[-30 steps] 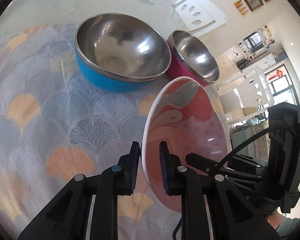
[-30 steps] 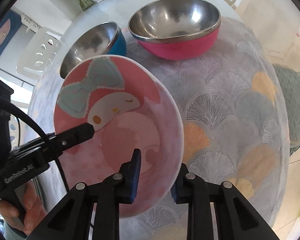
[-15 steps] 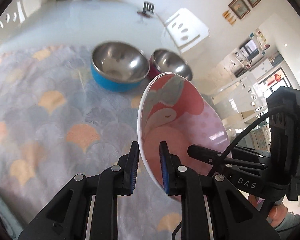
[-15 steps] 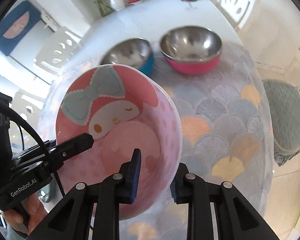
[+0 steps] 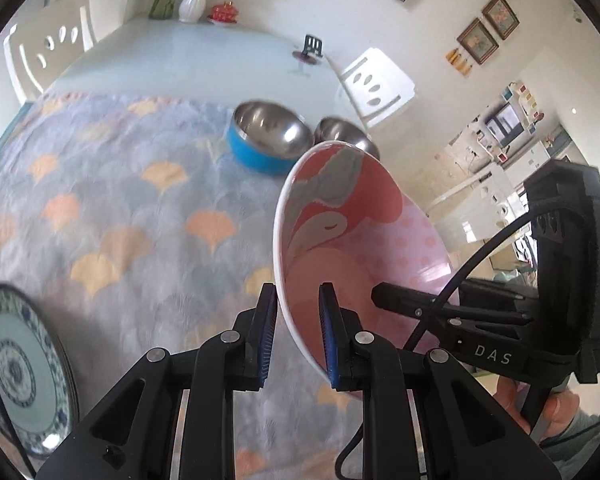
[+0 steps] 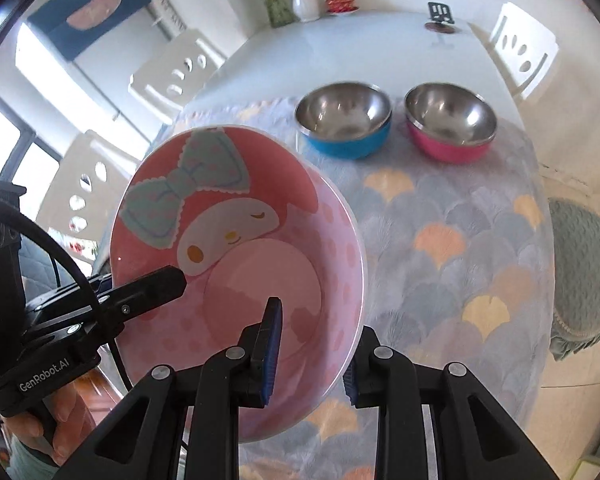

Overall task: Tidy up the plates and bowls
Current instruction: 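Lift the pink bowl with both grippers and carry it across the cloth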

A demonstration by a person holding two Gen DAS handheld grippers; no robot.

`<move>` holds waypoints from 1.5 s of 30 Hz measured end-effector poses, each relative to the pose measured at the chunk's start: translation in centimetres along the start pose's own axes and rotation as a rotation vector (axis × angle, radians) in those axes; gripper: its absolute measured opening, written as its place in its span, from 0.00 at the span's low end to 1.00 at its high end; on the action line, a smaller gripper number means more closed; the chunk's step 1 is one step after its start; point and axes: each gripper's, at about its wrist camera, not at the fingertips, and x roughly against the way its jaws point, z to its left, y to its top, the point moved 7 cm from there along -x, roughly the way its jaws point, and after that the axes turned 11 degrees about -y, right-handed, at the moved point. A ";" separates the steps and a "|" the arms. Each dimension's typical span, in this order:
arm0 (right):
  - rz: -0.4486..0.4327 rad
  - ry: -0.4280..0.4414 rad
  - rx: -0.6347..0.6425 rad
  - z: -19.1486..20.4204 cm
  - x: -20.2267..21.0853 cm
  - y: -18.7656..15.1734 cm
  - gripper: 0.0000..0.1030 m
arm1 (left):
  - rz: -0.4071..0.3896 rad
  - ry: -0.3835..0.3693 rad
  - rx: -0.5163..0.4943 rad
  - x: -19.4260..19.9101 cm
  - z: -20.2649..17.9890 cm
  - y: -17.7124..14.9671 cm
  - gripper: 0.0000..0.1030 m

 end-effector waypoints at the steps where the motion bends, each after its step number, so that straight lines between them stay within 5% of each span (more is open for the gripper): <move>1: 0.007 -0.006 0.009 0.1 -0.2 -0.4 0.26 | 0.010 0.000 0.003 -0.1 0.2 -0.6 0.17; 13: 0.177 -0.014 0.046 0.1 -5.8 -5.8 0.25 | 0.169 0.001 0.057 -3.6 2.8 -6.6 0.17; 22: 0.239 -0.013 0.033 -0.3 -7.7 -7.1 0.25 | 0.219 -0.018 0.074 -5.3 3.8 -7.8 0.17; 36: 0.274 0.047 0.043 -1.2 -6.9 -7.9 0.25 | 0.329 -0.056 0.017 -5.4 3.3 -8.7 0.19; 41: 0.297 0.112 0.076 -1.6 -5.7 -8.8 0.26 | 0.313 -0.047 0.036 -3.8 3.9 -8.7 0.19; 45: 0.280 0.060 0.144 -2.2 -4.7 -9.0 0.31 | 0.291 -0.047 0.058 -2.9 4.3 -8.3 0.19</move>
